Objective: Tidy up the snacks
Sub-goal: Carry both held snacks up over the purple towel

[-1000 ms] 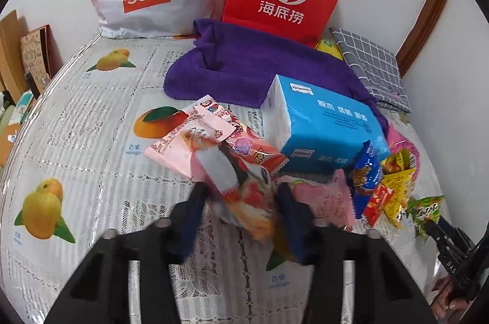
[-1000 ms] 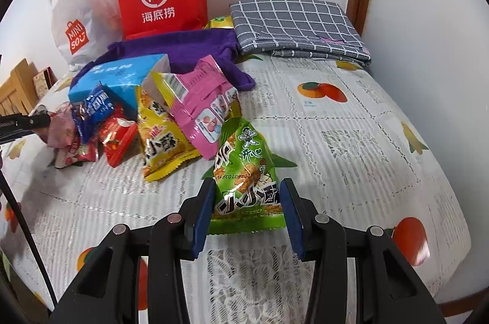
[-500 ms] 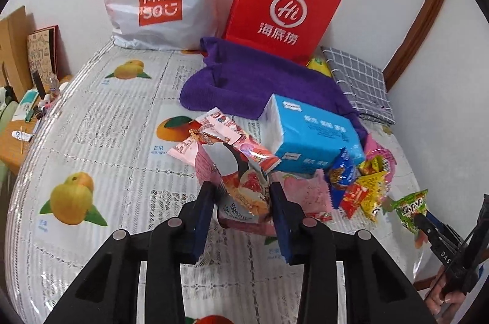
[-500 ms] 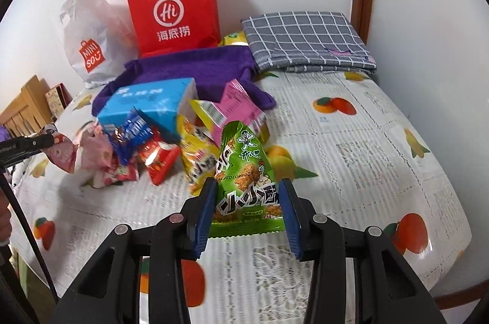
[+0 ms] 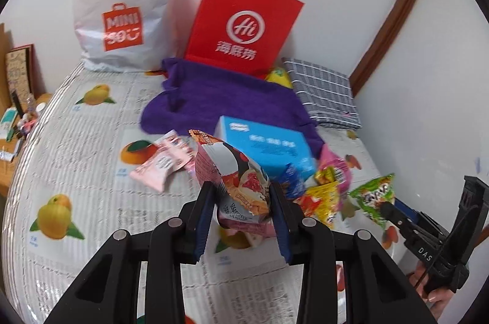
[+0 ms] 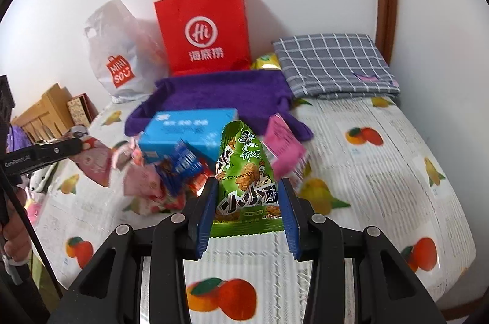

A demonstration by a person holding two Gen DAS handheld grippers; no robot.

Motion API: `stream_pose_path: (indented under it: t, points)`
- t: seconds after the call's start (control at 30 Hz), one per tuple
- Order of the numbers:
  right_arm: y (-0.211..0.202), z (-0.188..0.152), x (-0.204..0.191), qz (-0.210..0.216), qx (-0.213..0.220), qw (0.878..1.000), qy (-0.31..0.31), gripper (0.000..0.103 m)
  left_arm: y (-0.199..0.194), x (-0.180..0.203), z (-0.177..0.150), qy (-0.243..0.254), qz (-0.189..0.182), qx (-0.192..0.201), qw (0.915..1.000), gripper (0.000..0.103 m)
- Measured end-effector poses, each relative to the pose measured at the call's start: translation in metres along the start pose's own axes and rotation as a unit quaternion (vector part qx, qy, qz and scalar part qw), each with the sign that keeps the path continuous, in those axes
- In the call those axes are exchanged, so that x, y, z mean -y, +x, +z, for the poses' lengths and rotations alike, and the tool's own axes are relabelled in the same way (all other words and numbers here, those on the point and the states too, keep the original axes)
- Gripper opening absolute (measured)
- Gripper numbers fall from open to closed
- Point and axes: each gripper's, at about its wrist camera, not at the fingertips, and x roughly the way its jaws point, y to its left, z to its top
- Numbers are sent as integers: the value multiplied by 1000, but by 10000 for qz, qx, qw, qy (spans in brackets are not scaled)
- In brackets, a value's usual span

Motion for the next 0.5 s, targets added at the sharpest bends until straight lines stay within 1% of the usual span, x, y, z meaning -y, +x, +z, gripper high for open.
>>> stream_pose_path:
  t: [0.17,0.3,0.5]
  points:
    - [2,18,-6,69,43,10000,-20,40,5,15,13,159,-41,34,9999,34]
    - [7,33,-5,160,67,9998,86,40,9,23,25,216,-97,49,9997,34]
    - [16,57,-10,268,135,9995,60,40,17,31,45,296,-124,80,9995,34]
